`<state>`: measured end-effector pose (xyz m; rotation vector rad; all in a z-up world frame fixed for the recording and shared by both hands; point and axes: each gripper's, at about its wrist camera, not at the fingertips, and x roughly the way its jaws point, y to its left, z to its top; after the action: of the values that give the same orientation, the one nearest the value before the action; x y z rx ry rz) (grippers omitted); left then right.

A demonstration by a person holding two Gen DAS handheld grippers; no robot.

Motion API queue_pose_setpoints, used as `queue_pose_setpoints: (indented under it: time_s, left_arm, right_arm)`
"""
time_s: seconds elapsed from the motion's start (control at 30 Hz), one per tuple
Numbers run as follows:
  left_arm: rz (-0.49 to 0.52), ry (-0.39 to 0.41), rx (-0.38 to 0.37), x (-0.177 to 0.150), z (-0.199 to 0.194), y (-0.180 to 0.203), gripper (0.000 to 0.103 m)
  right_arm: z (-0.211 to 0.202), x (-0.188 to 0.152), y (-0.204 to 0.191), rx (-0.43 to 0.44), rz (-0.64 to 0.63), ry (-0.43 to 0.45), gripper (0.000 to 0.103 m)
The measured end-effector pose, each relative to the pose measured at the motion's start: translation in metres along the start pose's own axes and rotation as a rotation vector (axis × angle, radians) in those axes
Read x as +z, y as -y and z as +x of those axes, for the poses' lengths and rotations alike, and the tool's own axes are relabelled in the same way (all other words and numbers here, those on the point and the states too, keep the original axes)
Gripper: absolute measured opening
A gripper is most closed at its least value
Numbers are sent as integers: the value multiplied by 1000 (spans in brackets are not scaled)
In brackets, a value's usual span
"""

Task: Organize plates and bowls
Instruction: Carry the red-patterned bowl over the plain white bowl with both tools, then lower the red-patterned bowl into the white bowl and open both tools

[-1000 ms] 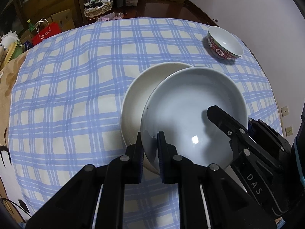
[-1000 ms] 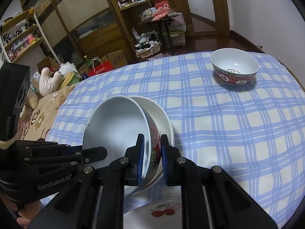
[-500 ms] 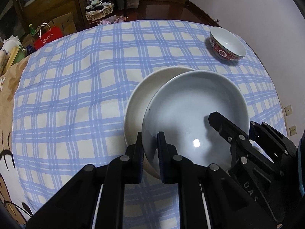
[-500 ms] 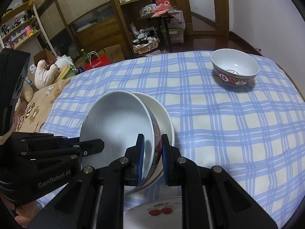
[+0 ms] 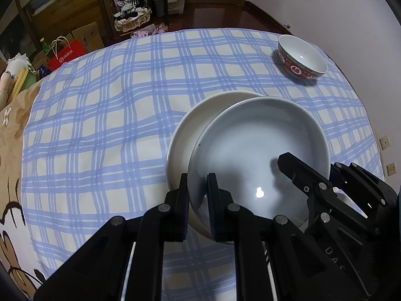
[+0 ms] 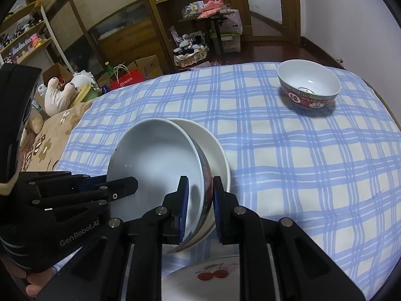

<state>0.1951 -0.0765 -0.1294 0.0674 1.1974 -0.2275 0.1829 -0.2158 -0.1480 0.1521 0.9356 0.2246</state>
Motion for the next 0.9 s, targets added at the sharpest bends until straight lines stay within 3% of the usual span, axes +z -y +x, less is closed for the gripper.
queue_pose_setpoints:
  time_s: [0.17,0.73,0.9]
  left_arm:
    - [-3,8,2,-1,0,-1,13]
    - [-17,16,6,-2,-4,-4,12]
    - [-19,18,9,-3,-5,-4,12]
  right_arm:
    - [0,-1,-2,19,1,-5,29]
    - [-2,-7,-5,17,-9,-40,31]
    - [-2,-8,-8,26,-17,-48,41]
